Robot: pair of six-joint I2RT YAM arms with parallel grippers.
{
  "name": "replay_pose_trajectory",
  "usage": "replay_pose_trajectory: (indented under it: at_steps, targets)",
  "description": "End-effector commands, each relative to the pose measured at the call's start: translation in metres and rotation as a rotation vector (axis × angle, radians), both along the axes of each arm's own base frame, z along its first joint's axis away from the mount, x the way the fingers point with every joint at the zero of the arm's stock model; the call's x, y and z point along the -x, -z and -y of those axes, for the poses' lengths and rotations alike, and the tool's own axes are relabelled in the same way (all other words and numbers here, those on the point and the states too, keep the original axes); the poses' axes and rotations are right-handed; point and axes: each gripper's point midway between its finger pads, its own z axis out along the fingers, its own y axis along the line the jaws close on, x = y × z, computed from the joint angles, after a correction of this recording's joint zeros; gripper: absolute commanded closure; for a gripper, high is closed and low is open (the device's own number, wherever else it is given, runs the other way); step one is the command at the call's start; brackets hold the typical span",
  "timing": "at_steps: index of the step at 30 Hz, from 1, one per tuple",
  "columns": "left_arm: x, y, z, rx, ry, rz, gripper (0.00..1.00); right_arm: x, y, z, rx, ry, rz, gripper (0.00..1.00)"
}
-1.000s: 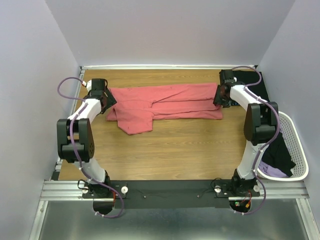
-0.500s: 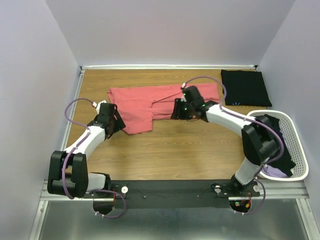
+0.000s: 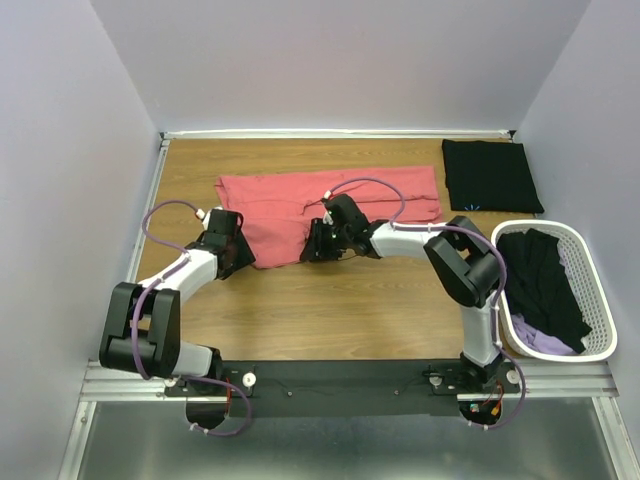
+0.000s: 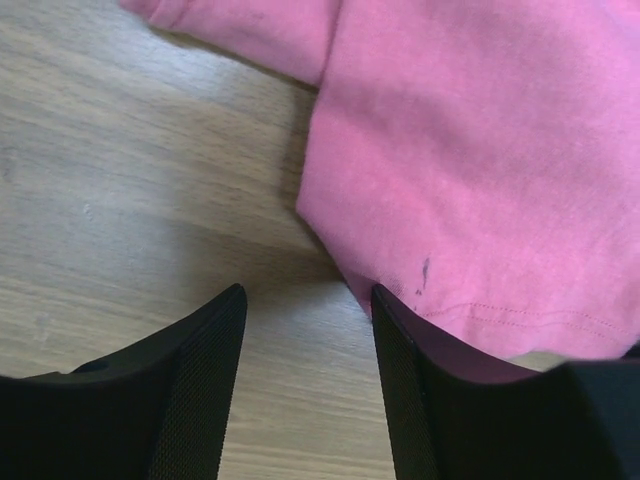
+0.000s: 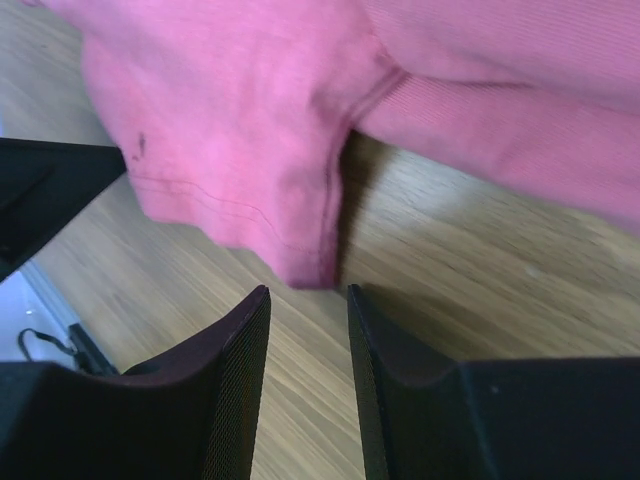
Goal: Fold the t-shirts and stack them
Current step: Fold the tshirt
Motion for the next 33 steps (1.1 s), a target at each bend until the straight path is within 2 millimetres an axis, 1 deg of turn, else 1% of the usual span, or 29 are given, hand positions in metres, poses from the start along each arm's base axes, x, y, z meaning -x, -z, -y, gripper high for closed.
replay_pose_trajectory:
  at_steps: [1, 4, 6, 7, 10, 11, 12, 13, 15, 16, 20, 21, 22, 23, 24, 25, 27, 32, 33]
  targets:
    - [-0.007, 0.0, 0.014, 0.049, 0.026, 0.014, 0.4, 0.001, 0.007, -0.018, -0.052, -0.01, -0.031, 0.56]
    - [-0.011, 0.0, 0.02, 0.073, 0.032, 0.021, 0.41, 0.002, 0.012, -0.019, -0.048, -0.013, -0.04, 0.56]
    - [-0.012, 0.001, 0.022, 0.079, 0.034, 0.02, 0.43, 0.002, 0.013, -0.02, -0.047, -0.015, -0.039, 0.56]
    - [-0.012, 0.002, 0.023, 0.082, 0.034, 0.018, 0.44, 0.001, 0.014, -0.02, -0.046, -0.013, -0.04, 0.59]
    - [-0.012, 0.003, 0.026, 0.097, 0.046, 0.012, 0.46, 0.001, 0.016, -0.021, -0.046, -0.013, -0.046, 0.62]
    - [-0.013, 0.001, 0.028, 0.103, 0.047, 0.022, 0.49, 0.0, 0.016, -0.021, -0.047, -0.015, -0.046, 0.67]
    - [-0.013, 0.0, 0.028, 0.106, 0.047, 0.028, 0.52, 0.0, 0.015, -0.022, -0.05, -0.016, -0.048, 0.71]
    - [-0.013, -0.001, 0.028, 0.107, 0.045, 0.037, 0.54, 0.0, 0.015, -0.022, -0.049, -0.017, -0.044, 0.78]
    - [-0.015, -0.002, 0.028, 0.108, 0.043, 0.046, 0.6, 0.0, 0.014, -0.024, -0.052, -0.02, -0.042, 0.84]
    - [-0.017, -0.002, 0.028, 0.108, 0.043, 0.045, 0.61, -0.001, 0.013, -0.024, -0.053, -0.02, -0.038, 0.89]
    - [-0.022, -0.001, 0.03, 0.111, 0.043, 0.049, 0.74, -0.003, 0.007, -0.027, -0.065, -0.025, -0.032, 0.96]
    - [-0.024, -0.001, 0.03, 0.112, 0.041, 0.055, 0.81, -0.004, 0.007, -0.028, -0.066, -0.025, -0.031, 0.97]
    - [-0.026, -0.003, 0.03, 0.112, 0.042, 0.061, 0.84, -0.005, 0.005, -0.028, -0.07, -0.024, -0.026, 0.98]
    - [-0.027, -0.005, 0.03, 0.109, 0.046, 0.069, 0.9, -0.005, 0.003, -0.029, -0.072, -0.027, -0.021, 0.99]
    - [-0.029, -0.007, 0.031, 0.11, 0.045, 0.081, 0.91, -0.006, 0.002, -0.028, -0.071, -0.027, -0.018, 0.99]
    - [-0.032, -0.01, 0.03, 0.106, 0.041, 0.093, 0.96, -0.007, -0.002, -0.029, -0.074, -0.027, -0.007, 0.99]
    - [-0.036, -0.014, 0.029, 0.106, 0.039, 0.111, 1.0, -0.009, -0.005, -0.03, -0.077, -0.025, 0.002, 0.99]
    - [-0.051, -0.022, 0.032, 0.104, 0.043, 0.142, 1.0, -0.019, -0.024, -0.036, -0.099, -0.025, 0.047, 1.0]
    - [-0.052, -0.021, 0.032, 0.104, 0.045, 0.138, 1.0, -0.021, -0.026, -0.036, -0.094, -0.025, 0.059, 0.99]
